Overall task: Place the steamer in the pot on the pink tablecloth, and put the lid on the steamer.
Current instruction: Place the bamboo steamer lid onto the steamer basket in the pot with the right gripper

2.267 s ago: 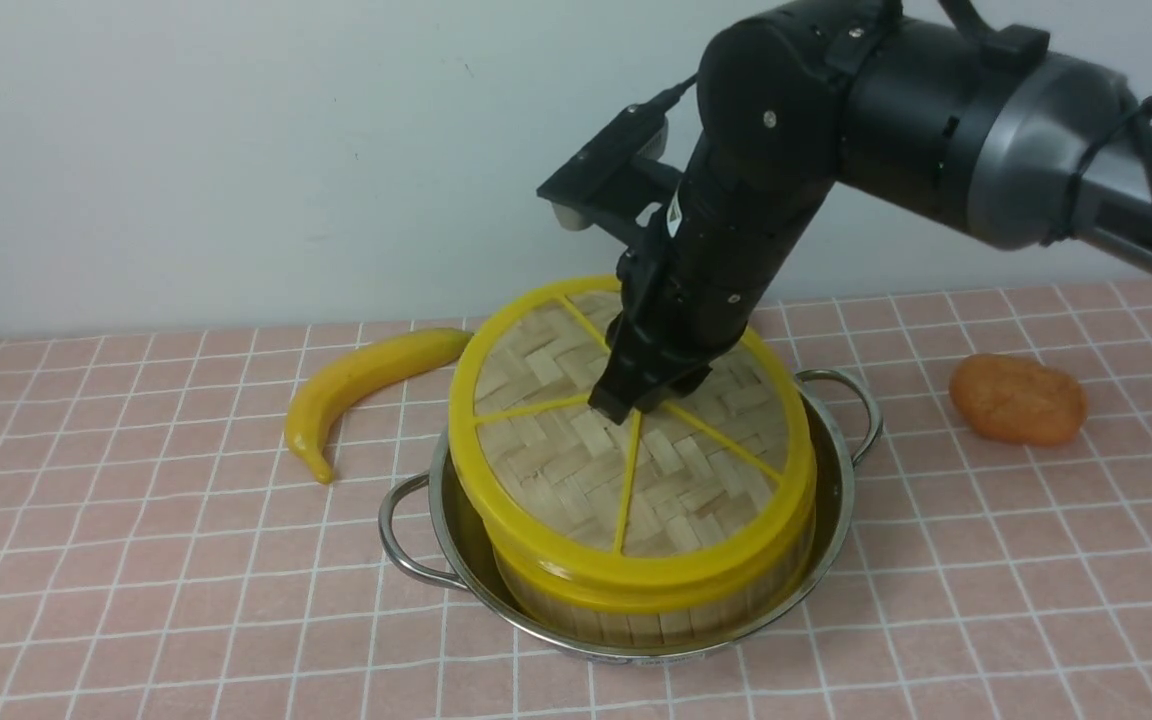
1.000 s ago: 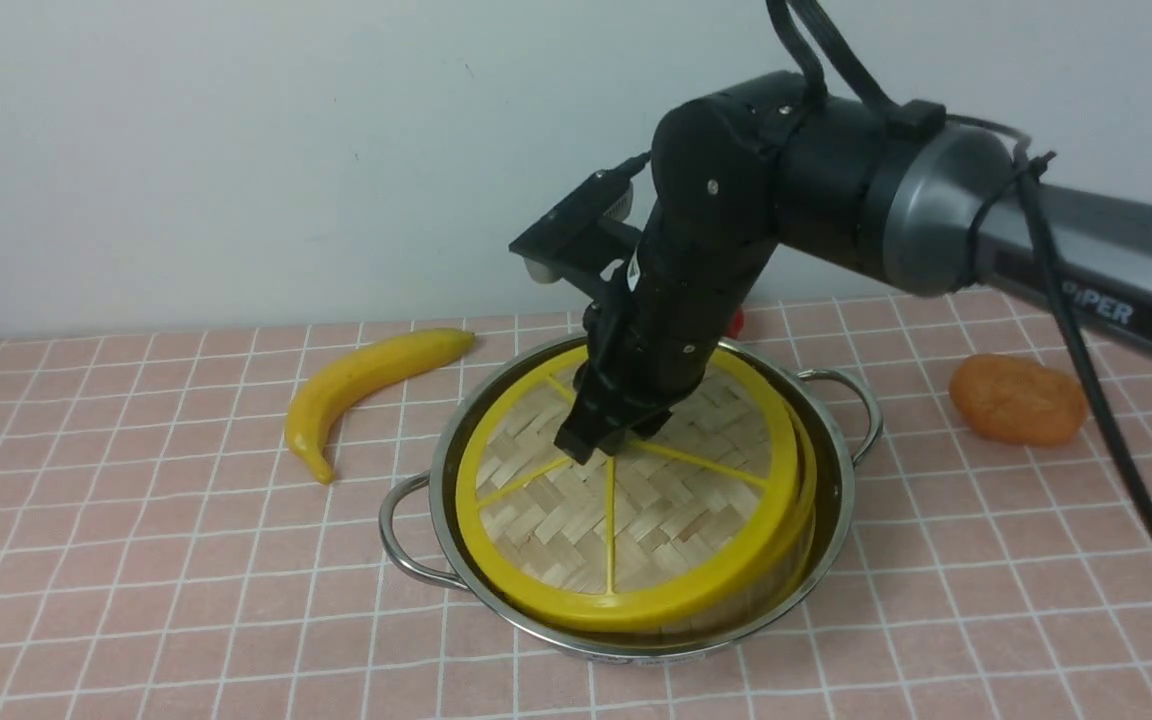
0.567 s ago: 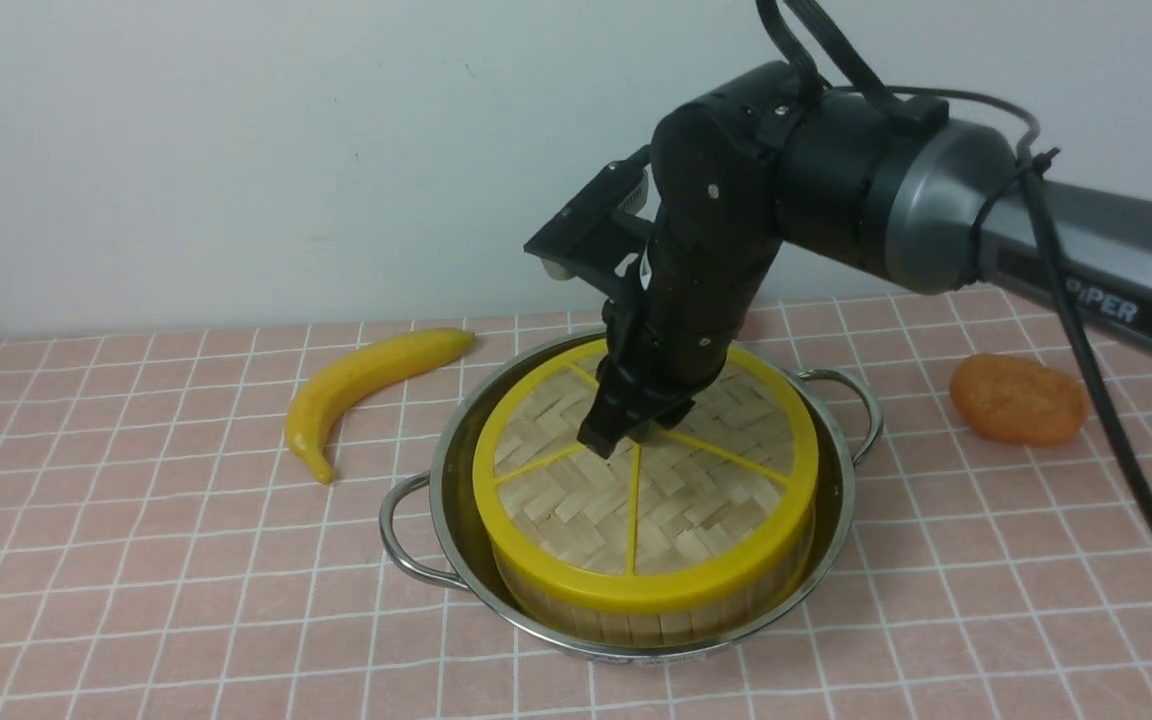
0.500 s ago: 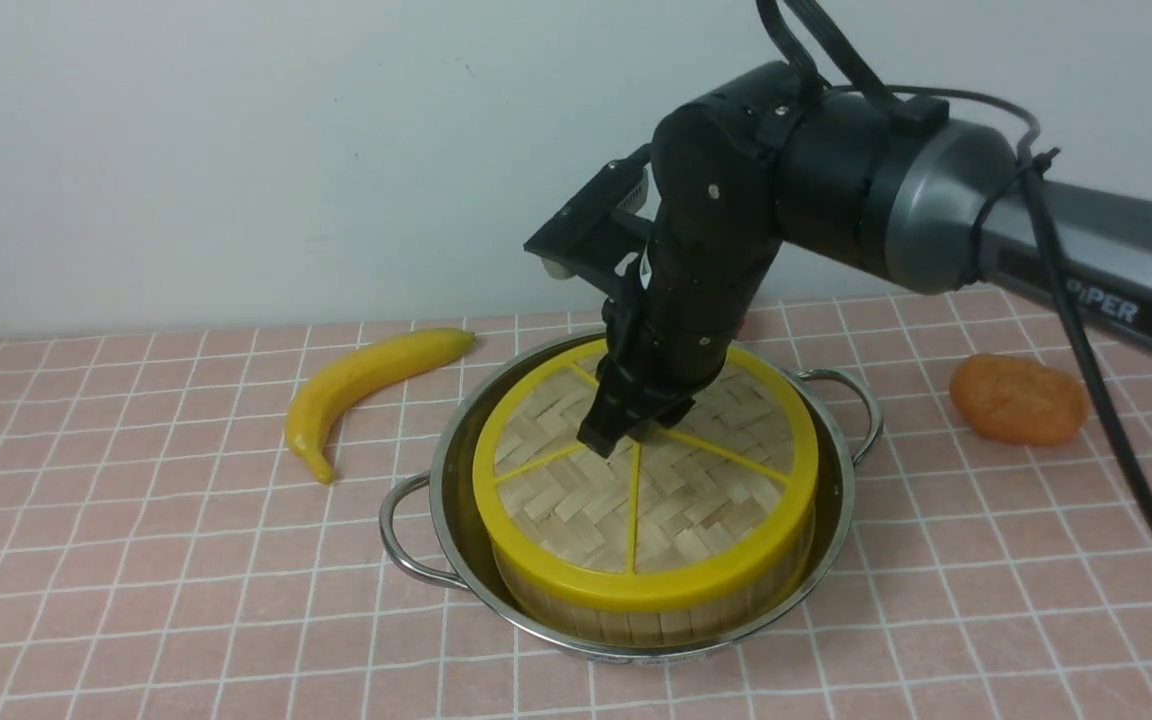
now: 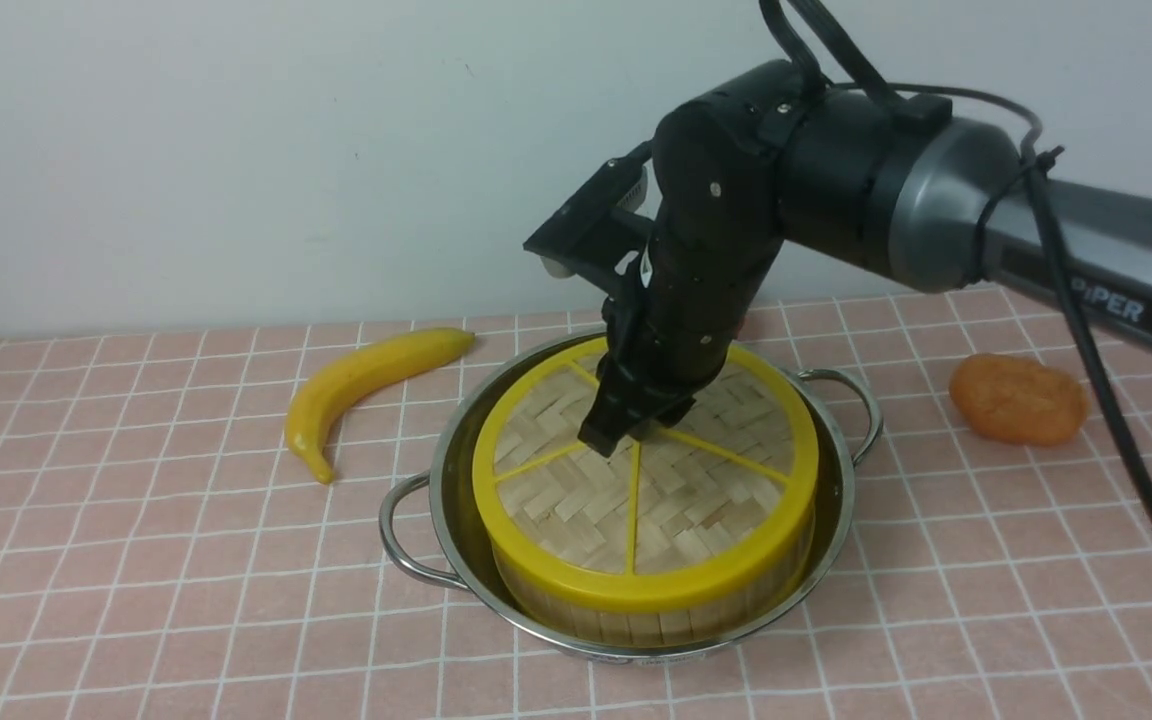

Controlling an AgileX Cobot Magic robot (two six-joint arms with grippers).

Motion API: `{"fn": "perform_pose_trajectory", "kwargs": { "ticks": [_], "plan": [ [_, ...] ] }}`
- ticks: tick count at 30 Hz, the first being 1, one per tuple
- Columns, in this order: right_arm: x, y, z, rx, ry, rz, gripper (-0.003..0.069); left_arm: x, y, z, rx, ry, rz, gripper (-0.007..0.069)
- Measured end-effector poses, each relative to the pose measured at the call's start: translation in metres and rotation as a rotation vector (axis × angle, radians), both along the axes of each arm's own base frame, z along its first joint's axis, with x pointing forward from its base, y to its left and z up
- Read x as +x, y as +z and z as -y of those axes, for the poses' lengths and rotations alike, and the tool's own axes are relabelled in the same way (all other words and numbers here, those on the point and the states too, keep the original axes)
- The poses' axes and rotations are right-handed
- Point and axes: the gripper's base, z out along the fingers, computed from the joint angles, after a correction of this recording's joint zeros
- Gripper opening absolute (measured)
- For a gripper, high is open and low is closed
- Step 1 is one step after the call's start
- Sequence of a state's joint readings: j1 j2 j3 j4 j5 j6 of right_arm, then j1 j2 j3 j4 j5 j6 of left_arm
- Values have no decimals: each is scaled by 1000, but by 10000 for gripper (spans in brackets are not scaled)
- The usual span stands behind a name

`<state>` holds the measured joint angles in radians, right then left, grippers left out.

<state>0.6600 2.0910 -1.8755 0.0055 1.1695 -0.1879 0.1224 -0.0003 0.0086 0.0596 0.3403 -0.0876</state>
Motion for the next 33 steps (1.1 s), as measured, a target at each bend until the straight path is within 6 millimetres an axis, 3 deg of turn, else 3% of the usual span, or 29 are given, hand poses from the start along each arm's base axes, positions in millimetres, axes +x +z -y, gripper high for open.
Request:
{"fn": "perform_pose_trajectory", "kwargs": {
  "ticks": [5,15,25,33],
  "plan": [
    [-3,10,3,2,1,12,141,0,0,0,0,0,0,243],
    [1,12,3,26,-1,45,141,0,0,0,0,0,0,243],
    [4,2,1,42,0,11,141,0,0,0,0,0,0,243],
    [-5,21,6,57,6,7,141,0,0,0,0,0,0,243]
  ]
}}
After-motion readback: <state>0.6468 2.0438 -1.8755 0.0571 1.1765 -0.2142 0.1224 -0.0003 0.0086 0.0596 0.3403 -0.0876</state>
